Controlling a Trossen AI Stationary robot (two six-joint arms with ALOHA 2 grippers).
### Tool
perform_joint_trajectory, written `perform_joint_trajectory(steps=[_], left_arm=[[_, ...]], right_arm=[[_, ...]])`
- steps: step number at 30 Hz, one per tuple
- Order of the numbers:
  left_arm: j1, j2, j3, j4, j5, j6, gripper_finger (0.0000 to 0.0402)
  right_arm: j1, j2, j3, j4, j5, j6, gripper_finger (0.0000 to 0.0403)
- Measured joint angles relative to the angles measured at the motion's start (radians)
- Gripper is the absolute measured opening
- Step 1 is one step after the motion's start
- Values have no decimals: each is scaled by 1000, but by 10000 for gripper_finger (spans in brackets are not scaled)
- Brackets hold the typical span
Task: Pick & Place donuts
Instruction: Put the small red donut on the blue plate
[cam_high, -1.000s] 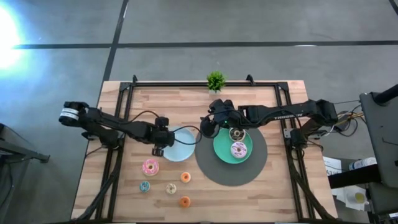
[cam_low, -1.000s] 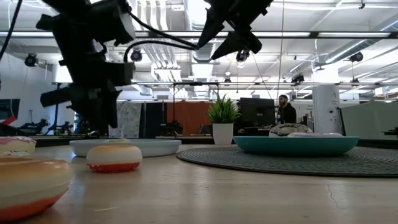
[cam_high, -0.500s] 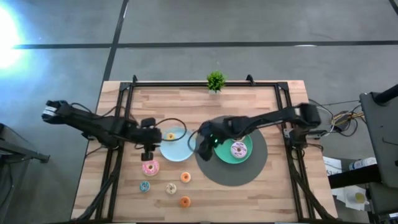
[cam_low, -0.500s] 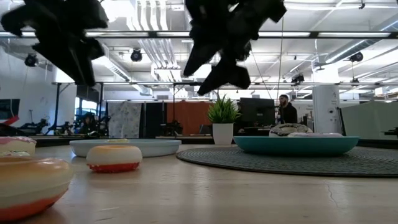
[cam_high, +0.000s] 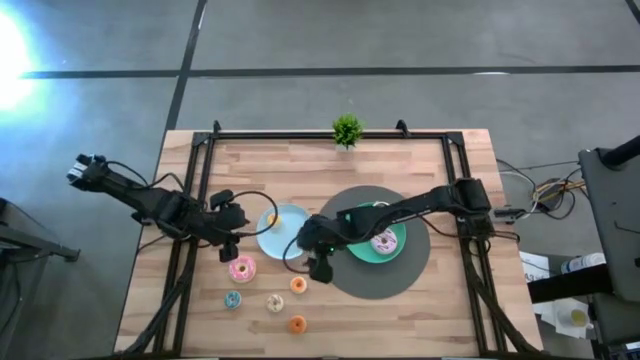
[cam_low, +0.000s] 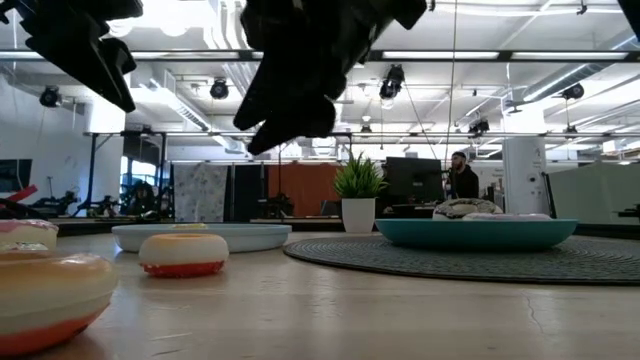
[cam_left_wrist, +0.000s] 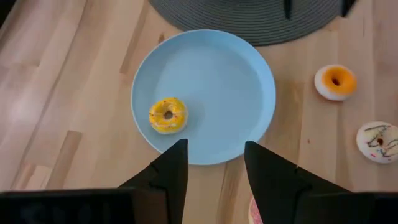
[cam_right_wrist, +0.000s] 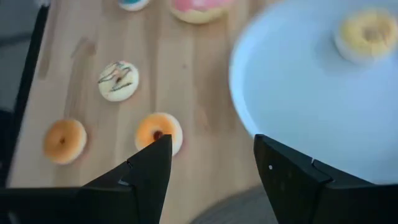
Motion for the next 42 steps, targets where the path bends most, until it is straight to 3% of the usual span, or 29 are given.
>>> perform_joint_trajectory(steps=[6, 10, 22, 36, 42], left_arm=[[0, 2, -2, 1, -11, 24, 132], [0, 3, -2, 2, -17, 24, 132], [0, 13, -2, 7, -42, 8, 132], [1, 17, -2, 14, -59, -3, 132], [1, 18, -2, 14, -59, -10, 132]], right_arm=[[88, 66, 55, -21, -10, -345, 219], [122, 134, 111, -19, -6, -442, 219], [144, 299, 287, -119, 27, -404, 186], [145, 334, 285, -133, 55, -385, 168], [144, 344, 285, -121, 77, -327, 134]])
